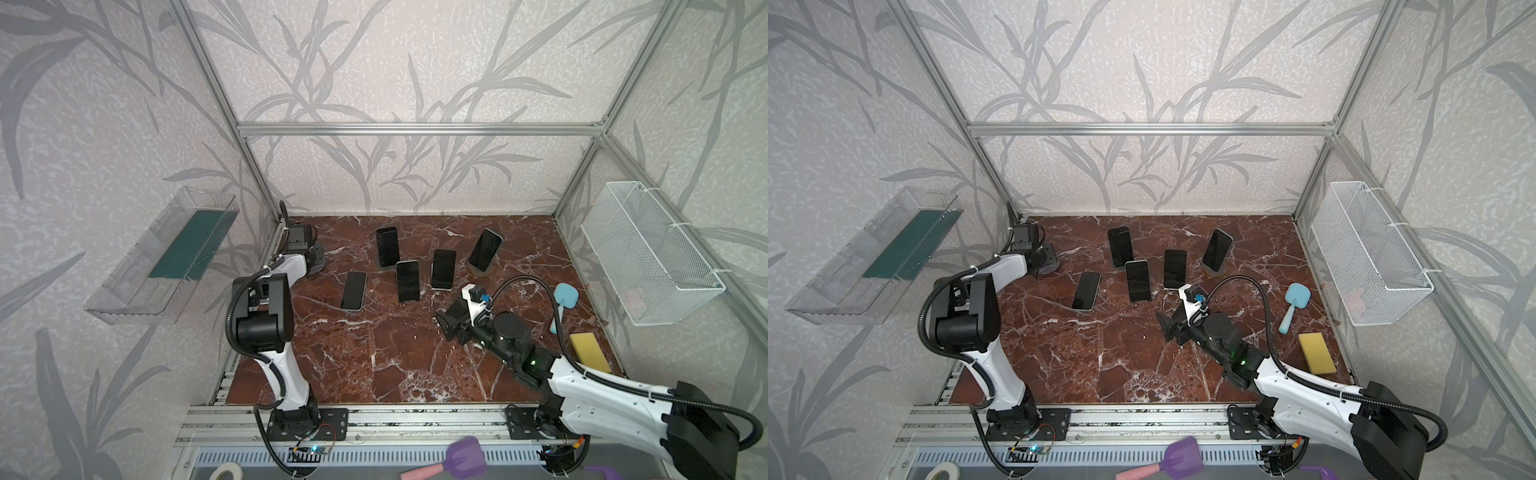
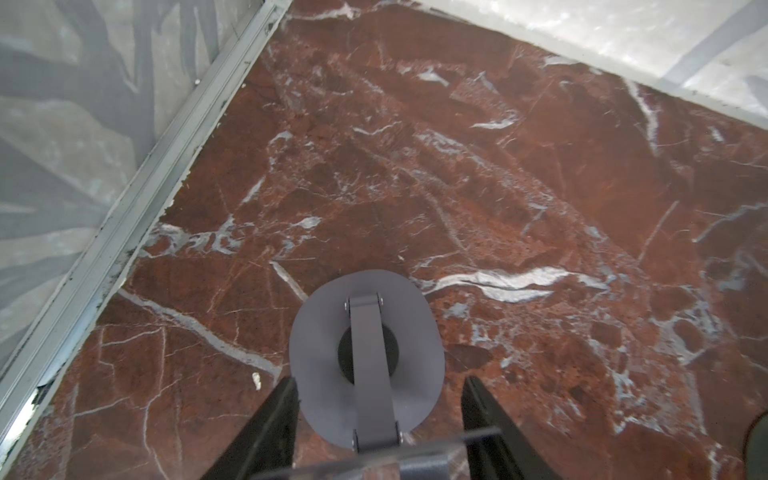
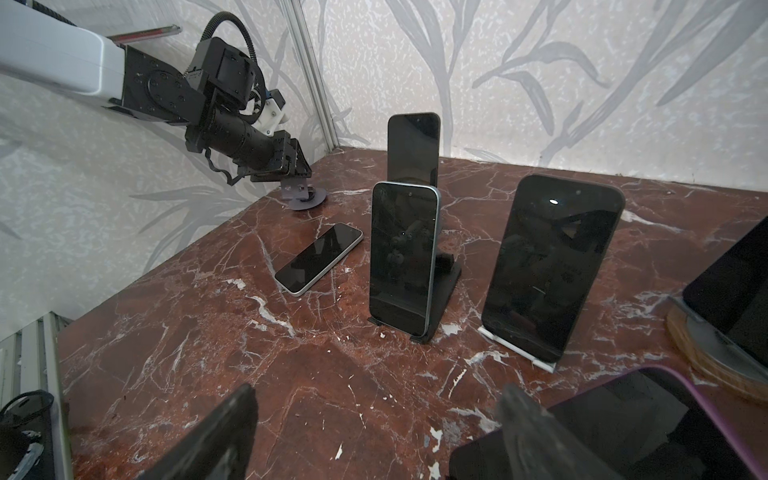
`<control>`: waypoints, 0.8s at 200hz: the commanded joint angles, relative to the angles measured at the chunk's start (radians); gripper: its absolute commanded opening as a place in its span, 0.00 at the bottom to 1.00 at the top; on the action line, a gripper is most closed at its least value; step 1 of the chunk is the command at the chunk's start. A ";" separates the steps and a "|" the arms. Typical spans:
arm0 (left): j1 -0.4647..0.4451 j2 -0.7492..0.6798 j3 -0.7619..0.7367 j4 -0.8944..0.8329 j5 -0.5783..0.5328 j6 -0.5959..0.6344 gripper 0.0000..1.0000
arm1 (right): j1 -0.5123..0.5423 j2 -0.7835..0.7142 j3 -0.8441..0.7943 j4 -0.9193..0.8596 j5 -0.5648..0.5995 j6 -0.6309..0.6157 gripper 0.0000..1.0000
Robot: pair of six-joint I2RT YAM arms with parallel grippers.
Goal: Remove the phone from the phone stand
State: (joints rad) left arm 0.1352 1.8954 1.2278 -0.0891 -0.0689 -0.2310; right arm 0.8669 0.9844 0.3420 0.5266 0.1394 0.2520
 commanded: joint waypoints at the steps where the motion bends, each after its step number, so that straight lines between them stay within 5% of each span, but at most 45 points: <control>1: 0.014 0.006 0.032 -0.023 -0.002 0.031 0.52 | 0.006 0.018 -0.005 0.031 0.019 -0.020 0.90; 83: 0.025 0.092 0.160 -0.173 0.082 0.050 0.60 | 0.006 -0.025 -0.009 0.024 -0.006 -0.001 0.91; 133: 0.017 0.058 0.159 -0.193 0.088 0.044 0.83 | 0.006 -0.041 -0.012 0.018 0.006 -0.006 0.91; 160: 0.005 -0.034 0.144 -0.195 0.071 0.020 0.84 | 0.006 -0.069 -0.010 0.001 0.003 -0.004 0.91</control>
State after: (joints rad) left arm 0.1505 1.9663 1.3727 -0.2596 0.0097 -0.1967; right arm 0.8669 0.9520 0.3416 0.5251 0.1352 0.2497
